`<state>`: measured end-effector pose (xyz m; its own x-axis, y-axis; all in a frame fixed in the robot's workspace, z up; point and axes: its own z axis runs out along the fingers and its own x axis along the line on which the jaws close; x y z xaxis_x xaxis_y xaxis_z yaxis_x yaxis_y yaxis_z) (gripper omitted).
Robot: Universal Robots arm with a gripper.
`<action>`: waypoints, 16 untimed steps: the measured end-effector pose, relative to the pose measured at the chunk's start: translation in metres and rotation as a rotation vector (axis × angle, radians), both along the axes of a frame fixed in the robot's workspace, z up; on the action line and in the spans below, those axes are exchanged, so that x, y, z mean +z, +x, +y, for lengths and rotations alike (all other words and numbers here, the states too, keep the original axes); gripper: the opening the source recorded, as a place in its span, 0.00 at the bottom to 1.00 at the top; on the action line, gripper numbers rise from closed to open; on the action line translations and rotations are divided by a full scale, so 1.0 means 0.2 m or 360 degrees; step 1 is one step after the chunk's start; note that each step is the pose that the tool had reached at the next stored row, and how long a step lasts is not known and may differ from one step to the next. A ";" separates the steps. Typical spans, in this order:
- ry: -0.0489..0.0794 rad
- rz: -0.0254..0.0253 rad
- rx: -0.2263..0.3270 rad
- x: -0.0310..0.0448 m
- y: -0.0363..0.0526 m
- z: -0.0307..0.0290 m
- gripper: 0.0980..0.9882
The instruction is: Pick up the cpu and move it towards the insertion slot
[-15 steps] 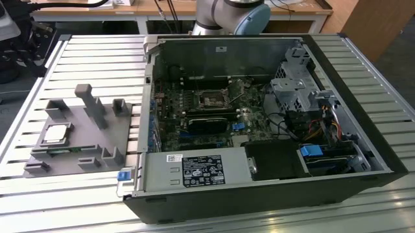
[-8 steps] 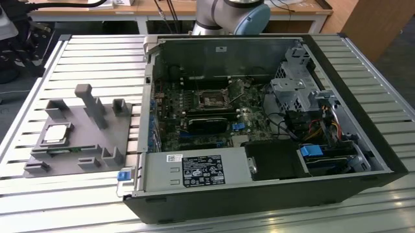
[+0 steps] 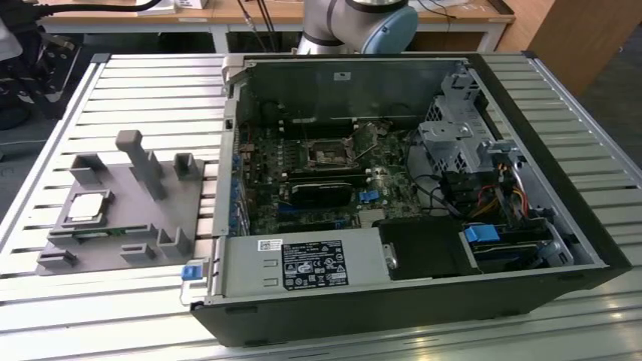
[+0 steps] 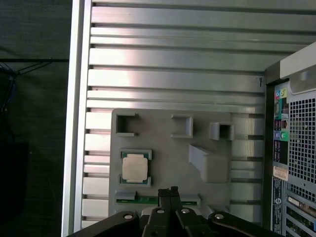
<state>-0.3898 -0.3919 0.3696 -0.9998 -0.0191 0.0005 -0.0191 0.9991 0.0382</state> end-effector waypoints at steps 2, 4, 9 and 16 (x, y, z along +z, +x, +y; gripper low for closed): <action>0.0000 0.00000 0.0000 0.000 -0.004 0.000 0.01; 0.0000 -0.00001 0.0000 0.000 -0.007 0.000 0.01; 0.0000 -0.00001 0.0000 0.000 -0.015 0.000 0.01; 0.0000 -0.00001 0.0000 0.000 -0.026 0.000 0.01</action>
